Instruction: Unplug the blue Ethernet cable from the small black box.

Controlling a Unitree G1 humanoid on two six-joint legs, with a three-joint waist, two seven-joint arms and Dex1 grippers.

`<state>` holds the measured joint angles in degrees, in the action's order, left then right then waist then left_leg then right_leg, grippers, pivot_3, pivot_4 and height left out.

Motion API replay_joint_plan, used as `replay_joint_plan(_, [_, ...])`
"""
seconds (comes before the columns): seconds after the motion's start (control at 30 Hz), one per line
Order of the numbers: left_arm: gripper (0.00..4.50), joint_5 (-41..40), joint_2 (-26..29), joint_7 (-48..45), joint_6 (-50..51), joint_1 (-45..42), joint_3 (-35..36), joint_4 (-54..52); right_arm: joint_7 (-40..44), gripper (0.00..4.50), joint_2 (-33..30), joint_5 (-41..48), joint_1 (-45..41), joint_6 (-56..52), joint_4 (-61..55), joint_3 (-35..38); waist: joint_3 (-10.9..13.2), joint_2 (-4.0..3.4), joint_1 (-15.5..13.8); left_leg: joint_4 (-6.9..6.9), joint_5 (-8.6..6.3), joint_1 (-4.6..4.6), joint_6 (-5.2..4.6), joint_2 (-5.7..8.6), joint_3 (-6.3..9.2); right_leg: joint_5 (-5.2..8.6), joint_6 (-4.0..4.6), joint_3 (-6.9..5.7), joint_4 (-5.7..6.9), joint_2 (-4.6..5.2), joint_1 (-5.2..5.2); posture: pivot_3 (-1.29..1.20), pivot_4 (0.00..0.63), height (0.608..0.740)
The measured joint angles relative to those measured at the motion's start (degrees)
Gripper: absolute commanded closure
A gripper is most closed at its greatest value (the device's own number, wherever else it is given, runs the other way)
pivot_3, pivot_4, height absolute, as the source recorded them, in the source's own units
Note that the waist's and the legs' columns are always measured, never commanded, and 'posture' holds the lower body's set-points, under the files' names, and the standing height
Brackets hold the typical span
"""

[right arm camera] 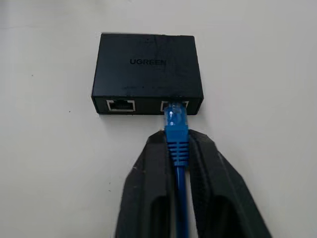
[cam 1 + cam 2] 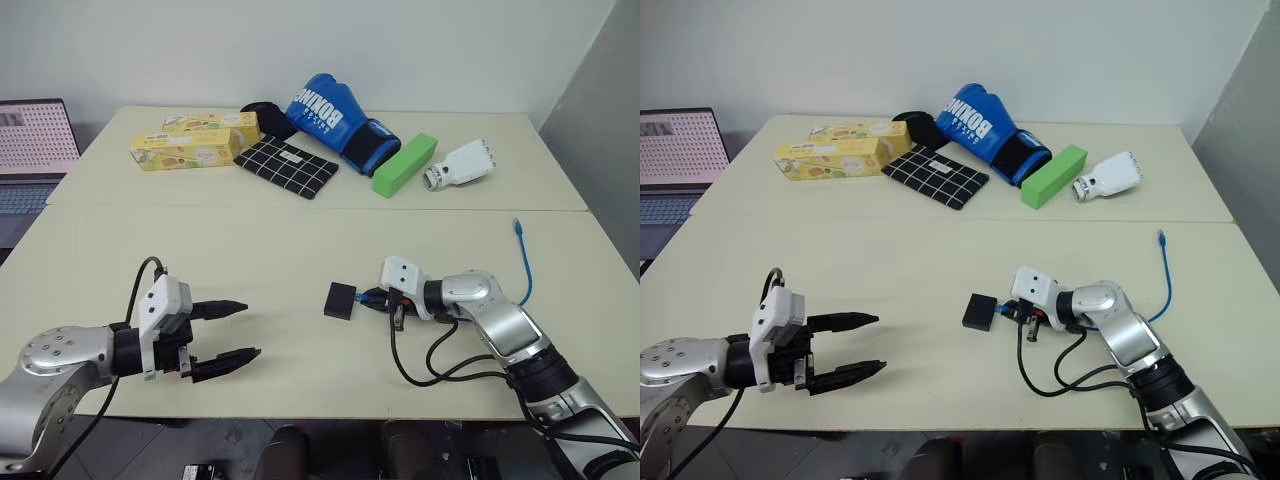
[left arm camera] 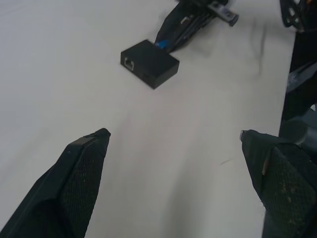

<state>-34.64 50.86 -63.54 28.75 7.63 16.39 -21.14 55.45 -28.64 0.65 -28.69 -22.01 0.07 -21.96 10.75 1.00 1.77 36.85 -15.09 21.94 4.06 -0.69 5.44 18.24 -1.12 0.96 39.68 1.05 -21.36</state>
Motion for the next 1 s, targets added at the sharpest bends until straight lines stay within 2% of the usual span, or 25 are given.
replay_joint_plan(0.13, [0.00,-0.94,-1.40,3.00,3.33,-2.26,-0.69,1.48,-0.05,4.38,-1.20,-1.86,-0.02,3.53,-0.40,-0.44,0.00,0.00,0.07,0.00,0.00,0.01,0.00,-0.01,-0.04,0.00,0.00,0.02,0.00,0.01,-0.02,0.00,0.150,0.740])
replay_joint_plan(0.33, [0.00,-13.02,-6.18,8.21,16.81,-7.12,-0.60,2.29,0.08,4.38,-3.05,-4.33,-1.90,16.50,-3.89,-0.43,0.01,0.01,0.10,0.00,0.00,0.04,0.00,-0.04,0.02,0.00,-0.01,0.00,0.03,0.03,-0.04,0.00,0.150,0.740])
replay_joint_plan(0.47, [0.00,-18.31,-7.72,11.48,21.84,-8.83,-0.47,1.92,0.66,4.38,-3.34,-5.52,-2.25,23.49,-5.69,-0.65,0.01,0.01,0.09,0.01,0.01,0.04,0.01,-0.04,0.04,0.00,0.00,0.01,0.05,0.03,-0.04,0.00,0.150,0.740])
replay_joint_plan(0.63, [0.00,-21.59,-10.21,14.49,23.83,-11.50,-0.68,1.34,0.46,4.38,-2.41,-6.81,-4.31,29.28,-6.82,-1.27,0.00,0.02,0.07,0.06,0.02,0.03,0.03,-0.05,0.05,0.00,0.00,0.01,0.11,0.05,-0.03,0.00,0.150,0.740])
replay_joint_plan(0.87, [0.00,-21.70,-12.35,15.41,24.41,-12.49,-2.62,1.49,0.17,4.38,-1.26,-7.47,-5.25,31.21,-7.01,-1.28,0.00,0.01,0.03,0.07,0.02,0.03,0.04,-0.04,0.04,0.00,0.00,0.02,0.12,0.06,-0.04,0.00,0.150,0.740])
replay_joint_plan(1.0, [0.66,-21.84,-13.86,15.40,24.42,-13.68,-2.88,3.04,-0.46,4.38,-1.11,-8.14,-6.03,32.05,-7.02,-1.28,0.00,0.01,0.03,0.06,0.02,0.03,0.04,-0.03,0.05,0.00,0.00,0.01,0.12,0.06,-0.04,0.00,0.150,0.740])
